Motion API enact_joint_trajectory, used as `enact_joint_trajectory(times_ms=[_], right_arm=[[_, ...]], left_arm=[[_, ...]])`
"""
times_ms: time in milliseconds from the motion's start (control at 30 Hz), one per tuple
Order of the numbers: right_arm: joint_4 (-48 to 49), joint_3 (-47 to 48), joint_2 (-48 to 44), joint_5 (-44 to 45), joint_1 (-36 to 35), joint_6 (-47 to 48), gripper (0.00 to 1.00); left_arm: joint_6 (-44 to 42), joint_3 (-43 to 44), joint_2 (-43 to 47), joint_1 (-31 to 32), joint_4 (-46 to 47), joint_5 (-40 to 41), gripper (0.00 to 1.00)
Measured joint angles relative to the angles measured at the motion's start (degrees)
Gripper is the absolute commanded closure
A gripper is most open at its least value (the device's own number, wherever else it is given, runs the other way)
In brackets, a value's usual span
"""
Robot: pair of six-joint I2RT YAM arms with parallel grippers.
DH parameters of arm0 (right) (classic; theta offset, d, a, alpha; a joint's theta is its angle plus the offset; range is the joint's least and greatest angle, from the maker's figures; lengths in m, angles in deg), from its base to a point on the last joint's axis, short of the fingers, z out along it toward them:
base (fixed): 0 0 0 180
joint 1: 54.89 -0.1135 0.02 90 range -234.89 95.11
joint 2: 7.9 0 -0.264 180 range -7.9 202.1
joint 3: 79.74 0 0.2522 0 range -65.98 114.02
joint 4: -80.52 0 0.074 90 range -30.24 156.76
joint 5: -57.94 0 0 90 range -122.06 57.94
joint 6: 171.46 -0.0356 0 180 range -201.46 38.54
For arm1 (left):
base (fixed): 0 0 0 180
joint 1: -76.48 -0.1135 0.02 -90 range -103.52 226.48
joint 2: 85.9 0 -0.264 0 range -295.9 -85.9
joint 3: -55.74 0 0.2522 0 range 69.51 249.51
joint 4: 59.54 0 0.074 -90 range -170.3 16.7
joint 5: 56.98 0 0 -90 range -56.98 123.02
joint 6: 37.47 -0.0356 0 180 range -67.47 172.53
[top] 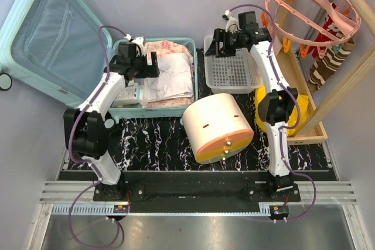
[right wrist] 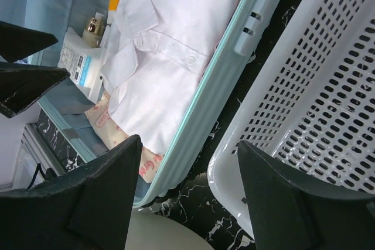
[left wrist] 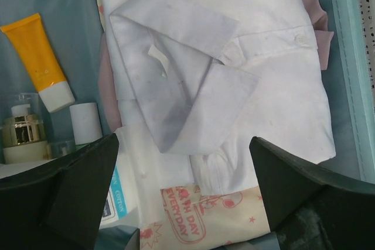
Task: Open, take out, and arrange the luggage
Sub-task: Pick up the clothes from the luggage.
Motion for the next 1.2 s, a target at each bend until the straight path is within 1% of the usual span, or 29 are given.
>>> enact_joint_trajectory(times_ms=[133, 267, 300, 533, 767, 1067, 1200], right_arm=[[0.0, 0.0, 1.4, -0.9, -0.8, 0.0, 0.27], [-0.3, -0.6, 1.7, 0.4, -2.5, 0.0, 0.3], [-0.4, -0.6, 1.7, 0.9, -3.2, 0.0, 0.3], [-0.5, -2.3, 1.7, 4.9, -9.2, 0.0, 0.35], [-1.7, -2.9, 1.7, 8.4, -12.7, -0.3, 0.39], [-5.2, 0.4, 4.6, 16.9, -16.3, -1.4, 0.39], [-7.0, 1.4, 5.3, 18.5, -16.7, -1.7, 0.39]], left_arm=[[0.7, 1.0, -2.8, -1.4, 0.1, -2.0, 0.06], [1.9, 1.0, -4.0, -3.0, -0.3, -3.3, 0.1], [2.1, 1.0, -4.0, -3.3, -0.3, -3.7, 0.14], [2.7, 0.4, -4.5, -4.1, 0.4, -6.1, 0.22], [3.3, -1.1, -7.1, -4.0, 0.6, -8.2, 0.24], [2.8, -0.9, -9.6, -4.0, 0.8, -8.5, 0.25], [1.9, -0.6, -11.0, -4.0, 1.0, -8.5, 0.25]])
